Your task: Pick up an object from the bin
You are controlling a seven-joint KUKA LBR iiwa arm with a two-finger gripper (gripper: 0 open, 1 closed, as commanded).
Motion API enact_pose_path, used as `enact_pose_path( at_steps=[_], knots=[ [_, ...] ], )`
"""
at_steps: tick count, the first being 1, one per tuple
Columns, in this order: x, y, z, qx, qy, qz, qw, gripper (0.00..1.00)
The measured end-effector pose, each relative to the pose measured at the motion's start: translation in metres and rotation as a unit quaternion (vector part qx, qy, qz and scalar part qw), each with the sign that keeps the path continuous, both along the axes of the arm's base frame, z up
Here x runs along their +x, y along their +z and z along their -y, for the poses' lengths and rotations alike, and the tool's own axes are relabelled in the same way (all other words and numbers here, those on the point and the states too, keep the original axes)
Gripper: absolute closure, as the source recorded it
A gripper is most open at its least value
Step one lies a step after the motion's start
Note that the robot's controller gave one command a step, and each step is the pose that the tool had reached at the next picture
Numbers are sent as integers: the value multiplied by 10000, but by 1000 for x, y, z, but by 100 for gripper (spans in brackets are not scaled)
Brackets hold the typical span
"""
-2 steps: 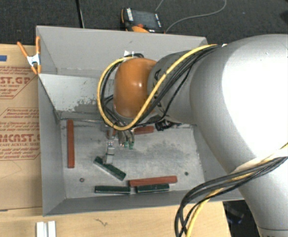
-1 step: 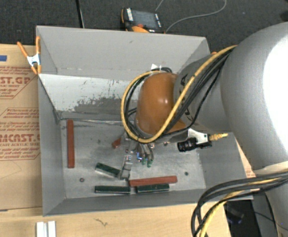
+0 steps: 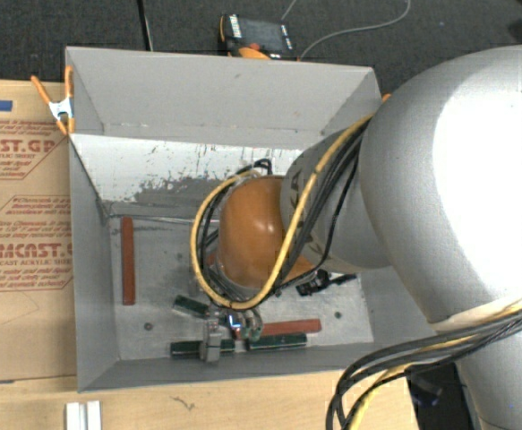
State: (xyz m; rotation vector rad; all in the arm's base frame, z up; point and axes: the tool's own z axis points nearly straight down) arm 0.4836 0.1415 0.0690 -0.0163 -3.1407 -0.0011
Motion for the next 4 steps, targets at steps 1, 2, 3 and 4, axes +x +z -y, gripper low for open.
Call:
enact_pose_path(
  at_steps=[1,2,3,4],
  knots=[
    [1,4,1,1,-11,-16,10000,100],
    [68,179,-41,20,64,64,10000,100],
    [6,114,-44,-6,1124,-20,9937,100],
    [7,116,-45,1,1117,7,9937,0]
  ],
)
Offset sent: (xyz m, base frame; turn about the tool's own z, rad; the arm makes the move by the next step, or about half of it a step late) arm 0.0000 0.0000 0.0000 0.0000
